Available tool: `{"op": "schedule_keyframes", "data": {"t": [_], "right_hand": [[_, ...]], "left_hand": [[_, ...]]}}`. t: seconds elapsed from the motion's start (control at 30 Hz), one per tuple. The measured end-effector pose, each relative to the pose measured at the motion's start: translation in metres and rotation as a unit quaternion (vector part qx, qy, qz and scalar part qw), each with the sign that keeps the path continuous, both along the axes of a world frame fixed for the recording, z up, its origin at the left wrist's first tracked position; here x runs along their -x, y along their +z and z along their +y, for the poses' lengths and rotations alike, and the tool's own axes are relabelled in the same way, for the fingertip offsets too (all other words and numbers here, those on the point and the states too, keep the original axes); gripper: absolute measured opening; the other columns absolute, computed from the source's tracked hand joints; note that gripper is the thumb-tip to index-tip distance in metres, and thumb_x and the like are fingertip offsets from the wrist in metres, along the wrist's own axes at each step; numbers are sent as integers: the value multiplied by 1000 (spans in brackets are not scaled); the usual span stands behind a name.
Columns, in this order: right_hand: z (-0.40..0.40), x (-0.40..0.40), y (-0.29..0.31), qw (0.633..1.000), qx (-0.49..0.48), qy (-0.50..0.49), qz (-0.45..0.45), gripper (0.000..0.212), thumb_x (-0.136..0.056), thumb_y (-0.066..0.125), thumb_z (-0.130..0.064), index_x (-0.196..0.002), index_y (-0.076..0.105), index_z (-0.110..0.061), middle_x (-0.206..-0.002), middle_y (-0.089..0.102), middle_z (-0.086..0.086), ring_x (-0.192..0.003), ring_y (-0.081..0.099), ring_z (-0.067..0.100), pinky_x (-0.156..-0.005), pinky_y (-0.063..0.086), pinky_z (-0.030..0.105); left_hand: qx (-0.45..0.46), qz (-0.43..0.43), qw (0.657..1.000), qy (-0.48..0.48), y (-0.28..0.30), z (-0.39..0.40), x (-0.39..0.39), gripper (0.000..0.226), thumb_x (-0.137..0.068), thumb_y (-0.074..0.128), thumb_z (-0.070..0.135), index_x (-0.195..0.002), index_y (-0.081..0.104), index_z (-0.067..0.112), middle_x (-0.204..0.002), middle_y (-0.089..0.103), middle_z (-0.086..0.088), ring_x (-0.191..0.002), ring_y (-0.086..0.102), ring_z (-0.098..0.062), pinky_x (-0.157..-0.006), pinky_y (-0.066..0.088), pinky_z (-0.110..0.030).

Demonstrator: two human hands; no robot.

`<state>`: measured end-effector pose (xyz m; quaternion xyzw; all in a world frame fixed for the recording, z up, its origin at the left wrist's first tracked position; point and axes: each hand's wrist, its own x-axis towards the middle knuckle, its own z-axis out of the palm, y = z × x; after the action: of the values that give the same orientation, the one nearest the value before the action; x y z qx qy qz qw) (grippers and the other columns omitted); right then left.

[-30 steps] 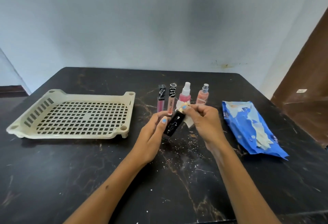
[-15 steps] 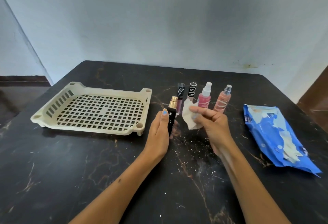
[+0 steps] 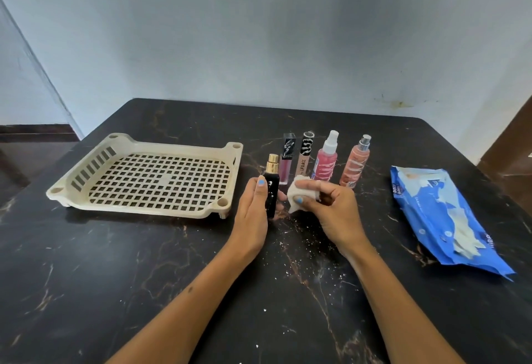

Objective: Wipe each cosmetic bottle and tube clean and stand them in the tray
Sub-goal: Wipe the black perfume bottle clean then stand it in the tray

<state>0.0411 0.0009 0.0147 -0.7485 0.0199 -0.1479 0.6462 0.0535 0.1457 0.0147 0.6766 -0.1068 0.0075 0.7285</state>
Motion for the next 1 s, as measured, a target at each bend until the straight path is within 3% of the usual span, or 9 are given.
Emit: {"op": "schedule_keyframes", "data": {"t": [0.2,0.3,0.43,0.63,0.7,0.87,1.0], "right_hand": [[7,4,-2,990,87,-74,-80,28,-78,78,-8,-78,71,-35,-106,62,-12,-101,59,-1,-85,48,14],[12,7,-3,975,127,-127,-128,15,-76,78,-8,-80,73,-22,-95,67,-13,-92,62,-4,-78,44,4],[20,9,-4,965,117,-168,-167,9,-79,77,-11,-86,72,-14,-80,68,-14,-73,63,2,-64,47,9],[30,8,-5,946,139,-169,-239,17,-80,76,-2,-95,73,-7,-91,68,-7,-87,63,-3,-79,50,12],[33,10,-5,944,150,-158,-247,18,-81,71,-5,-98,73,-7,-97,68,-6,-93,63,-2,-84,50,13],[36,11,-7,941,179,-102,-268,27,-80,58,-12,-101,73,-3,-104,70,1,-99,65,3,-91,47,12],[32,9,-8,934,193,-91,-285,26,-78,57,-10,-94,75,-1,-99,72,3,-94,68,8,-88,52,18]], "left_hand": [[54,51,997,-1,0,0,-3,35,-102,25,28,-91,52,9,-73,59,-3,-63,52,-12,-57,43,-21],[79,75,994,-15,2,-1,-2,36,-102,24,27,-94,53,7,-70,60,-2,-62,52,-14,-57,43,-22],[138,157,976,-59,7,-1,0,44,-102,22,31,-103,57,4,-68,59,-3,-56,50,-13,-55,41,-24],[207,248,942,-85,14,0,1,44,-101,27,30,-99,64,6,-81,58,-8,-59,50,-15,-57,40,-26],[230,261,933,-88,16,-1,3,42,-101,28,28,-96,64,7,-82,62,-10,-65,52,-16,-63,42,-29],[254,279,921,-95,16,0,4,41,-101,30,28,-101,66,8,-89,70,-9,-85,63,-18,-96,43,-38],[257,285,919,-91,17,0,3,41,-101,30,28,-100,65,6,-87,71,-10,-84,65,-18,-95,44,-37]]}}
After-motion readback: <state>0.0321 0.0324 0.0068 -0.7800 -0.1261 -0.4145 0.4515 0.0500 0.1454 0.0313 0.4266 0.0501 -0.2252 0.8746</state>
